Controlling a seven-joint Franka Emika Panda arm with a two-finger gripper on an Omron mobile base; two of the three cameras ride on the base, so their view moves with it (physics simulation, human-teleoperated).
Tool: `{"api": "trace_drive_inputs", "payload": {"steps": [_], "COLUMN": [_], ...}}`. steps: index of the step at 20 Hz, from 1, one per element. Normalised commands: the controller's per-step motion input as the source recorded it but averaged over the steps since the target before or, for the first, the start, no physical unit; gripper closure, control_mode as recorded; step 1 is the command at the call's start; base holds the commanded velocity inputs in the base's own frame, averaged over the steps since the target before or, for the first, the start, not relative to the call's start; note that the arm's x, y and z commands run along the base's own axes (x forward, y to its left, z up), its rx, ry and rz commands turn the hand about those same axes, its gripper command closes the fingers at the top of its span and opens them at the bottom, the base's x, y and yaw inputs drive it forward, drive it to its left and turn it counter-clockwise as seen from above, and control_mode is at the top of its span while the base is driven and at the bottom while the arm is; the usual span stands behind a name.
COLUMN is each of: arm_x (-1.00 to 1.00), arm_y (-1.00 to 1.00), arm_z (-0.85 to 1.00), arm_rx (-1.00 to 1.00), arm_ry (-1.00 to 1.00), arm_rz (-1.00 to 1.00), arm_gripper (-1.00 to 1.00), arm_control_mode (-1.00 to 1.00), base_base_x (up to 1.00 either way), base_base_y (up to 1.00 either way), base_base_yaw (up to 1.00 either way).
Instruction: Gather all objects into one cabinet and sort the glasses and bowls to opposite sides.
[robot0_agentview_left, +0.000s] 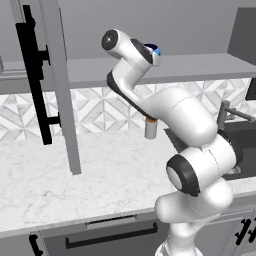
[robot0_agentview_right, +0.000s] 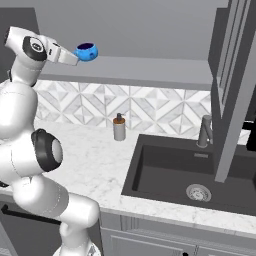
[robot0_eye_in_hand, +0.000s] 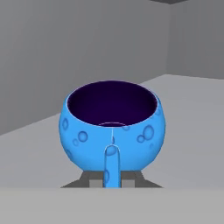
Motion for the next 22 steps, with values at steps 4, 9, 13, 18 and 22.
{"api": "trace_drive_inputs", "payload": {"steps": [4,9,13,18,22], "arm_x": [-0.23,-0.17,-0.08,0.00,0.00], "arm_y": [-0.28,-0.33,-0.18,0.00,0.00], "arm_z": [0.15,0.20,0.11,0.00,0.00], "arm_rx": [0.00,0.00,0.00,0.00,0.00], "arm_ry": [-0.04,-0.09,-0.08,0.00,0.00], "arm_rz": [0.02,0.15,0.14,0.00,0.00], "arm_gripper": [1.00,1.00,1.00,1.00,1.00], "arm_control_mode": [-1.00,-1.00,-1.00,1.00,1.00], "base_base_x": [0.00,0.00,0.00,-0.08,-0.77], "base_base_y": [0.00,0.00,0.00,0.00,-0.10], "base_base_yaw": [0.00,0.00,0.00,0.00,0.00]}}
